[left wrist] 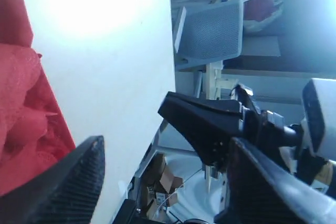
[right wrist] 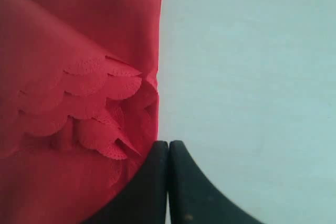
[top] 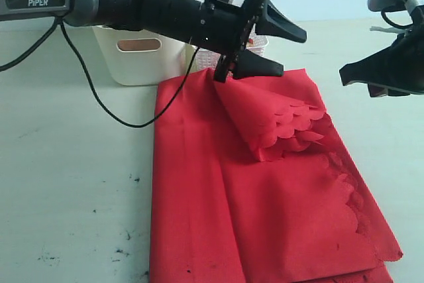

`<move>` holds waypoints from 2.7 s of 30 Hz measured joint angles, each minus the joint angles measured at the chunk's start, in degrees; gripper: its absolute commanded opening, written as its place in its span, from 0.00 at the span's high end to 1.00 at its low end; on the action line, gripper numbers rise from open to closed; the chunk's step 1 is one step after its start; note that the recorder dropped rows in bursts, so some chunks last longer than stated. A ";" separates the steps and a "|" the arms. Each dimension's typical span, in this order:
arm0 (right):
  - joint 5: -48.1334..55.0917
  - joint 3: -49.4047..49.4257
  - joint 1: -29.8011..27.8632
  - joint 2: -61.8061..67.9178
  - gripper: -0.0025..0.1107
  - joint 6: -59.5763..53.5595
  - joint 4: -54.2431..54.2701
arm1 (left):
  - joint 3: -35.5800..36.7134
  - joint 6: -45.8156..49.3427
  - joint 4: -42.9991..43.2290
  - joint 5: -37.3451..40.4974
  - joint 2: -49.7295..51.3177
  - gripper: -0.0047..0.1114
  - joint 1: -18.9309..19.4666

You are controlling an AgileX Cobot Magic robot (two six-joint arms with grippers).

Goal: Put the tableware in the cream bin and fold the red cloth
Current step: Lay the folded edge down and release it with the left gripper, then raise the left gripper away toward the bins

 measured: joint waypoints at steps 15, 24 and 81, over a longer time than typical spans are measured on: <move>-0.21 0.00 0.00 0.00 0.98 0.00 0.94 | 0.00 -13.75 35.33 4.10 -1.04 0.40 2.71; -0.87 0.00 0.00 0.00 0.98 0.00 2.47 | 0.00 -19.34 39.92 -4.25 0.79 0.40 -2.82; -0.13 3.88 0.00 9.59 0.98 -35.06 35.93 | 18.20 -17.38 75.33 4.52 -45.78 0.96 5.19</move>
